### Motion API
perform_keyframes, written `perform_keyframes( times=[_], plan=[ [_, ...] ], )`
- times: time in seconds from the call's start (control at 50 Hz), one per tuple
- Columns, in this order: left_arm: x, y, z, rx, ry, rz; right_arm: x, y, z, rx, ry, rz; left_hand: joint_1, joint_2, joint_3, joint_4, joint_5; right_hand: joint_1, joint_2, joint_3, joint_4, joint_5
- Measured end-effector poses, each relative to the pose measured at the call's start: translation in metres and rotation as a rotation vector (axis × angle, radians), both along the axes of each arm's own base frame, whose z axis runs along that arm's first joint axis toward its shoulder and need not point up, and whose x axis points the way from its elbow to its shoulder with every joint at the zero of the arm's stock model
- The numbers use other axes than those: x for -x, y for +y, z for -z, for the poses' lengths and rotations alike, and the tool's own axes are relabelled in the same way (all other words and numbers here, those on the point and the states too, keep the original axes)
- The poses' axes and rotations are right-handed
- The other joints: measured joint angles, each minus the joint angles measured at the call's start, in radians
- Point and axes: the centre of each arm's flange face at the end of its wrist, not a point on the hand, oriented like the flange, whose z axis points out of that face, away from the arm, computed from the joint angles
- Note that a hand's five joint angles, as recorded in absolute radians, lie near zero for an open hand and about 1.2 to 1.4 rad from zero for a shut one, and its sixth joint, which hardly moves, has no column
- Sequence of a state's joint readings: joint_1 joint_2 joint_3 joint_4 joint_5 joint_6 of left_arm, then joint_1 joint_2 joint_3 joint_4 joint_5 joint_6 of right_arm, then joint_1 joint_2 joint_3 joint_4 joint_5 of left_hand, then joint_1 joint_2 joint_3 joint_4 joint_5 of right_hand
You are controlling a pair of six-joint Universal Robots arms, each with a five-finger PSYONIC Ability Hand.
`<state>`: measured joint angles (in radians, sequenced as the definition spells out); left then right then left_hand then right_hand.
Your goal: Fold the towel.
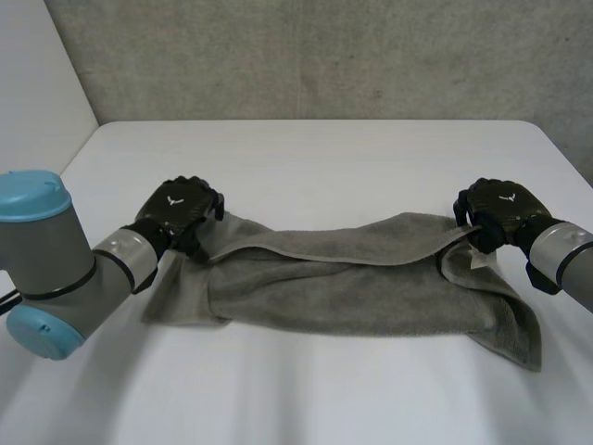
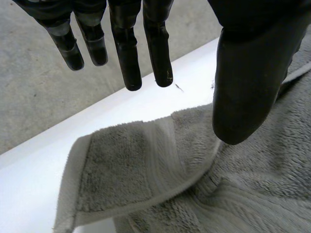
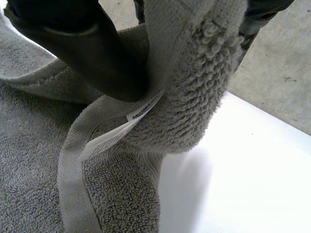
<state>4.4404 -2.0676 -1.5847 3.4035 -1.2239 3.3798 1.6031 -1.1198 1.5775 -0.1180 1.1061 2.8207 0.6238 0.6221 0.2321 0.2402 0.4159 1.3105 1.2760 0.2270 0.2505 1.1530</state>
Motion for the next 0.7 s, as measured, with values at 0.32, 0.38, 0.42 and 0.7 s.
perform_keyframes(
  times=[0.32, 0.38, 0.42, 0.7],
  plan=[
    [0.004, -0.004, 0.036, 0.036, -0.182, 0.057, 0.0, 0.0, 0.001, -0.003, 0.0, 0.0, 0.0, 0.0, 0.0, 0.0, 0.0, 0.0, 0.0, 0.0, 0.0, 0.0],
    [0.006, -0.008, 0.039, 0.044, -0.186, 0.059, 0.0, 0.0, 0.001, -0.004, 0.0, 0.0, 0.0, 0.0, 0.0, 0.0, 0.0, 0.0, 0.0, 0.0, 0.0, 0.0],
    [0.009, -0.011, 0.041, 0.049, -0.187, 0.058, 0.0, 0.0, 0.002, -0.004, 0.0, 0.0, 0.0, 0.0, 0.0, 0.0, 0.001, 0.0, 0.0, 0.0, 0.0, 0.0],
    [0.02, -0.039, 0.042, 0.088, -0.166, 0.0, 0.0, 0.0, 0.003, -0.007, 0.0, 0.0, 0.223, 0.228, 0.0, 0.0, 0.241, 0.0, 0.0, 0.0, 0.0, 0.0]
  ],
)
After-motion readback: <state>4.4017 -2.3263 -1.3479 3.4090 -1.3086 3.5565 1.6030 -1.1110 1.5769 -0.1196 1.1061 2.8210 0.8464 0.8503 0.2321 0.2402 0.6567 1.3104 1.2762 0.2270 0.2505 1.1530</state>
